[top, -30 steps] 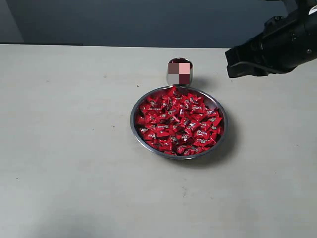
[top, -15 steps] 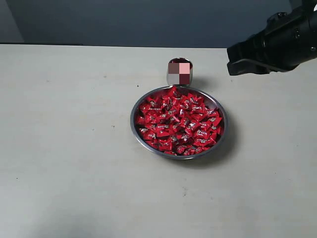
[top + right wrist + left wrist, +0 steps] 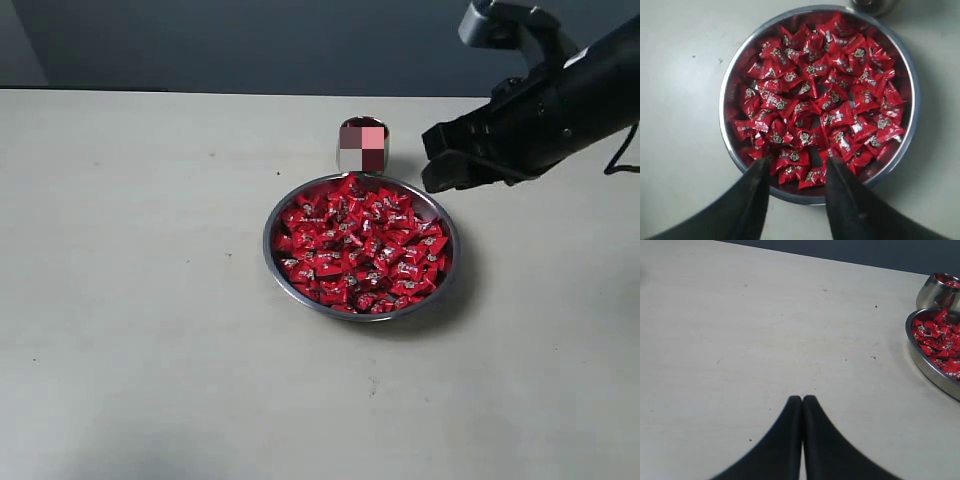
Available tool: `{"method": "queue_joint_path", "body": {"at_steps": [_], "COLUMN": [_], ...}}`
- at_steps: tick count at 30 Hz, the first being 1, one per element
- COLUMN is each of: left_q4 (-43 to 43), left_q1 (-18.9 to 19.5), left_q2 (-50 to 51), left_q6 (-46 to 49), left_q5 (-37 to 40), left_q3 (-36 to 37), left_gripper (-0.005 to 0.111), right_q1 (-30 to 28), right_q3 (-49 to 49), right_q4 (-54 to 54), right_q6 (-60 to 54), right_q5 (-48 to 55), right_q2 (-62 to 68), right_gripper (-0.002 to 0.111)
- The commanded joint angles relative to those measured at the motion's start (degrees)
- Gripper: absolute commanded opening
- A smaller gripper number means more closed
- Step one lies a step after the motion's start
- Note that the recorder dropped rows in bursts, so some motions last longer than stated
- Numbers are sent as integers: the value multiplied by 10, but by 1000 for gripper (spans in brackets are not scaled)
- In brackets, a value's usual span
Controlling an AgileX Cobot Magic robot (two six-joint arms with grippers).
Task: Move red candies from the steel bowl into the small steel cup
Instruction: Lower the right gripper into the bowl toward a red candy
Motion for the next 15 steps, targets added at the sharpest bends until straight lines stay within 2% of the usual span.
{"method": "queue_joint_path", "body": {"at_steps": [1,7,15], "left_q4": [0,0,0], "left_q1": [2,2,2], "left_q2": [-2,-2,-2], "left_q6": [-1,-1,-1], "left_q5": [-3,-3,-3], "left_q3": [0,0,0], "left_gripper": [0,0,0], "right_q1": [0,22,73], "right_q3": [1,-8,-106], "right_q4": [36,42,30], "right_q6": [-26,-35,-39], "right_q5": [-12,-24,-1], "right_q2": [56,126,221], "right_gripper": [44,44,44]}}
